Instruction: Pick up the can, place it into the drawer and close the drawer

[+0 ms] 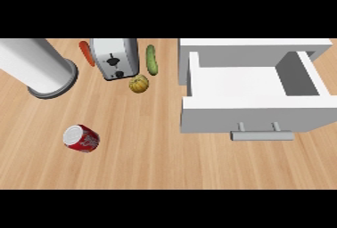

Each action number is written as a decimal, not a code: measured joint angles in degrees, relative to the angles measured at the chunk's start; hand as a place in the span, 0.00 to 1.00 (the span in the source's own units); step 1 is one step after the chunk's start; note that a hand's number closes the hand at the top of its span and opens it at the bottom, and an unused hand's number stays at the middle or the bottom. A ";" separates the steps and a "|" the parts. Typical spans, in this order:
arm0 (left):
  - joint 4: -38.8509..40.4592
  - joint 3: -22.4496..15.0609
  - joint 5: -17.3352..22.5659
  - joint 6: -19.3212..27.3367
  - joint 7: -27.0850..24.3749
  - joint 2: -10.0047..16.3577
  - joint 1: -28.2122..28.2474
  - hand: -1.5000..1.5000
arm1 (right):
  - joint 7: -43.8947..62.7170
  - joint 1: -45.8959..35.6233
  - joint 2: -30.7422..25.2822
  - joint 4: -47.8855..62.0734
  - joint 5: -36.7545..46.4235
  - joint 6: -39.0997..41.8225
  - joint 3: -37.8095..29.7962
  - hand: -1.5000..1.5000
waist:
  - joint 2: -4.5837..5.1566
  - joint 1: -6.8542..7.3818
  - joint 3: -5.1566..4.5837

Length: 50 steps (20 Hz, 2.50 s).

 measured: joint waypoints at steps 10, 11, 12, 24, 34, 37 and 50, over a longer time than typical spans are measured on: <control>3.83 -7.81 14.55 3.16 9.91 3.48 -2.81 0.00 | 0.76 2.43 -2.16 -0.71 -6.53 5.09 -6.83 0.00 | 0.02 -0.05 0.03; 3.92 -8.63 14.82 3.70 10.81 3.03 -3.52 0.00 | 0.79 2.57 -2.03 -0.88 -6.80 5.42 -7.17 0.00 | 0.01 -0.08 0.01; 3.49 -9.04 15.88 4.14 11.81 3.20 -3.39 0.00 | 0.22 2.69 -2.34 0.00 -7.51 6.32 -8.21 0.00 | 0.00 -0.02 0.00; 3.18 -12.15 9.66 9.35 16.98 -5.94 -8.22 0.00 | 0.73 5.31 -0.62 -1.93 -10.79 11.02 -13.30 0.00 | 0.02 -0.02 -0.02; 7.92 -11.14 -10.00 7.61 10.34 -17.32 -9.81 0.00 | 0.00 7.11 0.66 -1.22 -12.41 16.11 -17.14 0.00 | 0.06 -0.06 -0.03; 11.15 -10.26 -15.57 7.39 7.58 -19.43 -11.25 0.00 | 0.77 7.08 0.64 -1.55 -13.57 17.05 -18.52 0.00 | 0.08 -0.10 -0.05; 32.37 -6.97 -39.34 7.88 -13.61 -22.10 -18.05 0.00 | 3.26 5.74 2.19 -2.82 -14.26 19.68 -20.83 0.00 | 0.20 -0.42 -0.09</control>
